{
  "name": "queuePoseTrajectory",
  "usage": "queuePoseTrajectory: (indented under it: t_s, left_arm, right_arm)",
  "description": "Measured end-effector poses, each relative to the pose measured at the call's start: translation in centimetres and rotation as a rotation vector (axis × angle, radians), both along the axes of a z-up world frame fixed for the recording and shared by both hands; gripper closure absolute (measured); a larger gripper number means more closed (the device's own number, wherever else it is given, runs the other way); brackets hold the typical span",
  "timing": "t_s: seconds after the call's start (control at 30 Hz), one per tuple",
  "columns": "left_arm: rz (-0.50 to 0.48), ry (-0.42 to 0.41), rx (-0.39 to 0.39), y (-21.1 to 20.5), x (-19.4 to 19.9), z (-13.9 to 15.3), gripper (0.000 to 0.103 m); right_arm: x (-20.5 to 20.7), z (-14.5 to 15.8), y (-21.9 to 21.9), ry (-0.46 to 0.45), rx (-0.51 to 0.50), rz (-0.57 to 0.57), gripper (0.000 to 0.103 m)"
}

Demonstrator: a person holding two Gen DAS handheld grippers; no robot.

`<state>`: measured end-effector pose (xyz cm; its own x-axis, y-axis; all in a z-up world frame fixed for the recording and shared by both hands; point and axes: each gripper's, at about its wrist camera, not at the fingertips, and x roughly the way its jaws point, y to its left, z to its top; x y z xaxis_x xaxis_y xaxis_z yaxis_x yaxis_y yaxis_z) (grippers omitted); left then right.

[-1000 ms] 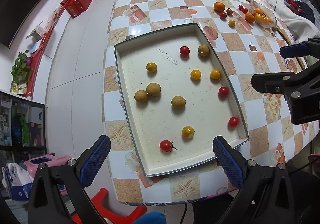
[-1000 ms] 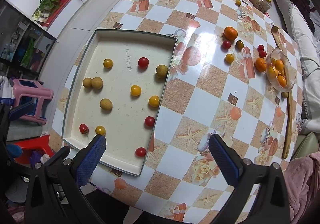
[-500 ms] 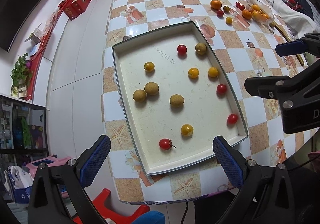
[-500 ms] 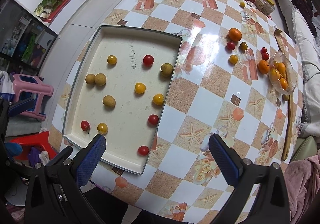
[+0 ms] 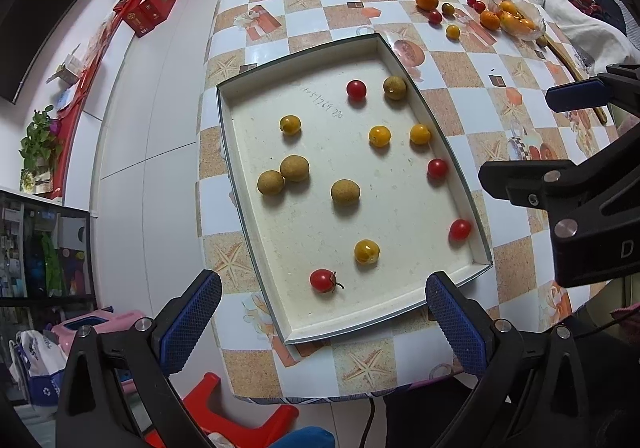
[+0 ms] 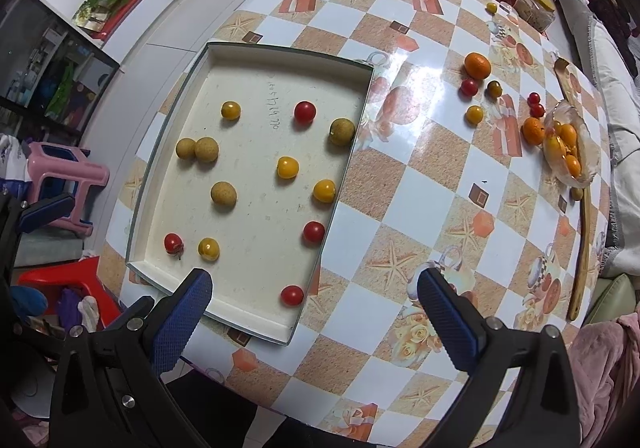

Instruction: Organize fruits

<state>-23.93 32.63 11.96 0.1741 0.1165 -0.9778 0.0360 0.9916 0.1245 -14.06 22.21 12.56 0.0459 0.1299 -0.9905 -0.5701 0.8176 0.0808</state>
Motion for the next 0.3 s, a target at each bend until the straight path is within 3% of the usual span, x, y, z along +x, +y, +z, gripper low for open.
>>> queuePoseTrajectory:
  t_s: [0.3]
  left_arm:
    - [0.006,-0.007,-0.013,-0.09,-0.02,0.01,0.000]
  right_arm:
    - [-0.15,-0.04,0.03,0.001,-0.001,-0.003,0.000]
